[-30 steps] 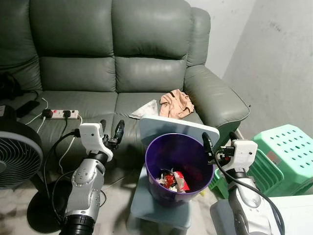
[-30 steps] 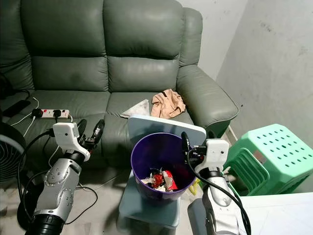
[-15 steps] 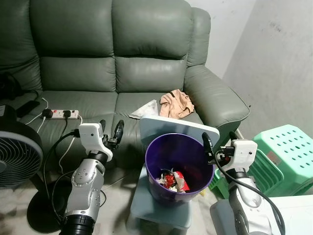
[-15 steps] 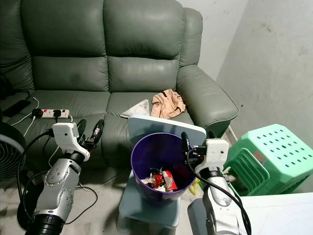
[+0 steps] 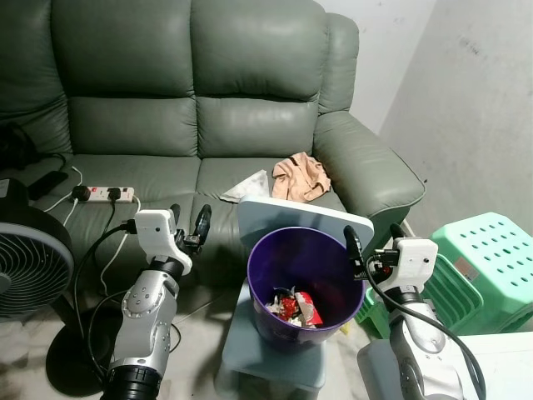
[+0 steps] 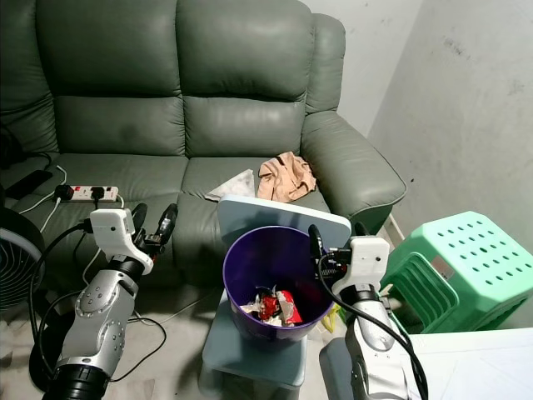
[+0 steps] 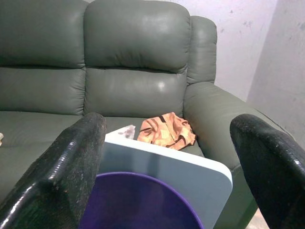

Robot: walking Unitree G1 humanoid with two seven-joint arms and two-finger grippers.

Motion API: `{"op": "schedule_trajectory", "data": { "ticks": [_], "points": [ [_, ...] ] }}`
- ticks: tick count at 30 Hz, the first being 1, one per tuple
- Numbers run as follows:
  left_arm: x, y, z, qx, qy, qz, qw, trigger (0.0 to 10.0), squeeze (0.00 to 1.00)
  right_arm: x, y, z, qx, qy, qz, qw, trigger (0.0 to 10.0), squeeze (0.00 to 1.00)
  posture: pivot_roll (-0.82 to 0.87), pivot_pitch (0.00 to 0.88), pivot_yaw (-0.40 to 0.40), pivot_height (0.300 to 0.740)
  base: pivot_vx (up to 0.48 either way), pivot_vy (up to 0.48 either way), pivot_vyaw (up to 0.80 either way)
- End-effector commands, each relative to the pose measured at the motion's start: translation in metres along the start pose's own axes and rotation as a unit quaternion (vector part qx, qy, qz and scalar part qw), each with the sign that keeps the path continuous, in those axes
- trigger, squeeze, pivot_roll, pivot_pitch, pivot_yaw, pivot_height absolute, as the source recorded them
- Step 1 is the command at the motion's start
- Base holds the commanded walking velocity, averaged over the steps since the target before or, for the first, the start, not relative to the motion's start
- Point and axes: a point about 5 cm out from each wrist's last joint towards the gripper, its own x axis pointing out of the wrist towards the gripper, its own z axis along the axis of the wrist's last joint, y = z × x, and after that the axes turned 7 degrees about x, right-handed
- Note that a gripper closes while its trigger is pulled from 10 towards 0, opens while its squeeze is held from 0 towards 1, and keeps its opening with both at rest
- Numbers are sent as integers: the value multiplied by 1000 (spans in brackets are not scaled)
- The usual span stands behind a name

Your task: Picking trash to rubbish bin

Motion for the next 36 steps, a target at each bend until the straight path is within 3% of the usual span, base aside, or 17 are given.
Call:
{"op": "schedule_trajectory", "data": {
  "ticks": [1, 36],
  "points": [
    [2, -4, 0, 5, 2, -5, 1000, 10000, 0, 1, -3, 4, -4, -3, -2, 1000, 10000, 0, -16, 0, -79, 740, 0, 0, 0],
    [5, 0, 3, -2, 6, 3, 1000, 10000, 0, 1, -4, 3, 0, -3, -11, 1000, 10000, 0, -15, 0, -78, 740, 0, 0, 0]
  ]
}}
